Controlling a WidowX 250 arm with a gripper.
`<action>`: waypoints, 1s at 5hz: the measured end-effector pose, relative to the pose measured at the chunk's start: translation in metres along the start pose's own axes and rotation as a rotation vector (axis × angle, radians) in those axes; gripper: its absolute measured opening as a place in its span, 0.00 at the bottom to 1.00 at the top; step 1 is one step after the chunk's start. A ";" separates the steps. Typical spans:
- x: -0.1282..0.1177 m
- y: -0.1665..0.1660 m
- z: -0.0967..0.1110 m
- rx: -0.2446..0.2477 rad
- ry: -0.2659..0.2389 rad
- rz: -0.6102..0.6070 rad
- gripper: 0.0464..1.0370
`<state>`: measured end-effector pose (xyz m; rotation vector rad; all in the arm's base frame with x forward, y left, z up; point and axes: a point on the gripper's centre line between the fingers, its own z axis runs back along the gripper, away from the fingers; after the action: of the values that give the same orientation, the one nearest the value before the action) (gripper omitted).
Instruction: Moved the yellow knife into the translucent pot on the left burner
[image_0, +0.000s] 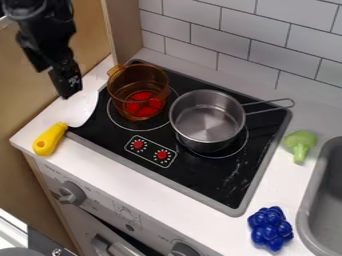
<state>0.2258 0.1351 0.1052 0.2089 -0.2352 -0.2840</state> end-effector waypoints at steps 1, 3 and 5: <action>-0.005 -0.001 -0.011 0.011 -0.030 0.020 0.96; -0.023 -0.008 -0.036 -0.023 -0.049 0.037 0.96; -0.039 -0.014 -0.058 -0.044 -0.076 0.048 0.96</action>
<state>0.2005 0.1440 0.0394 0.1486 -0.3082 -0.2499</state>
